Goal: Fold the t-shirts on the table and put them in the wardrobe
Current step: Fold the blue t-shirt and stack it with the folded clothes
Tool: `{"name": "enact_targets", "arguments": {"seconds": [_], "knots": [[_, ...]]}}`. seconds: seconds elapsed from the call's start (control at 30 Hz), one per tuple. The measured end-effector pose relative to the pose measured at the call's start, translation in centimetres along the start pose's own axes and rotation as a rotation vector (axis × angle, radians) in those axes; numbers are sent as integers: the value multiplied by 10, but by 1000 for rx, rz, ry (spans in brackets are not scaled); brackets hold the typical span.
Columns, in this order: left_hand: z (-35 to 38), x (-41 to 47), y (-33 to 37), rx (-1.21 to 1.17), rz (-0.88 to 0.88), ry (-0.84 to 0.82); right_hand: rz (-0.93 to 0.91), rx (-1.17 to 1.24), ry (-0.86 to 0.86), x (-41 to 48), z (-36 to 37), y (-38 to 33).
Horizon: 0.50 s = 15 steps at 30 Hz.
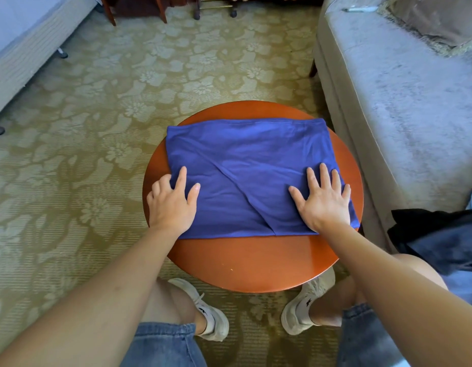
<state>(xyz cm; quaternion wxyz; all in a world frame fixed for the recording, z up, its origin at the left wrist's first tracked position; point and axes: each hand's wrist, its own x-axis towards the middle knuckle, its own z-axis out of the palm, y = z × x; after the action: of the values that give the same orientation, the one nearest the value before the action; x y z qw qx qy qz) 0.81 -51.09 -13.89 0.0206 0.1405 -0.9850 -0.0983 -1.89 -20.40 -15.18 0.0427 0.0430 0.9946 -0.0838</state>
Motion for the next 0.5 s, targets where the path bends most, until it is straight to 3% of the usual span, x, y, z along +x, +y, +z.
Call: {"name": "enact_targets", "arguments": {"seconds": [0.07,0.23,0.37,0.5], "knots": [[-5,1,7,-69,6,19,-1,-2,-3,0,0,0],[-18,18,14,-361,-231,-84,3,-2,-10,0,0,1],[-21,19,7,-404,-107,-122,-5,-1,-4,0,0,1],[-13,20,-3,-269,34,-132,1,-23,-26,0,0,0]]}}
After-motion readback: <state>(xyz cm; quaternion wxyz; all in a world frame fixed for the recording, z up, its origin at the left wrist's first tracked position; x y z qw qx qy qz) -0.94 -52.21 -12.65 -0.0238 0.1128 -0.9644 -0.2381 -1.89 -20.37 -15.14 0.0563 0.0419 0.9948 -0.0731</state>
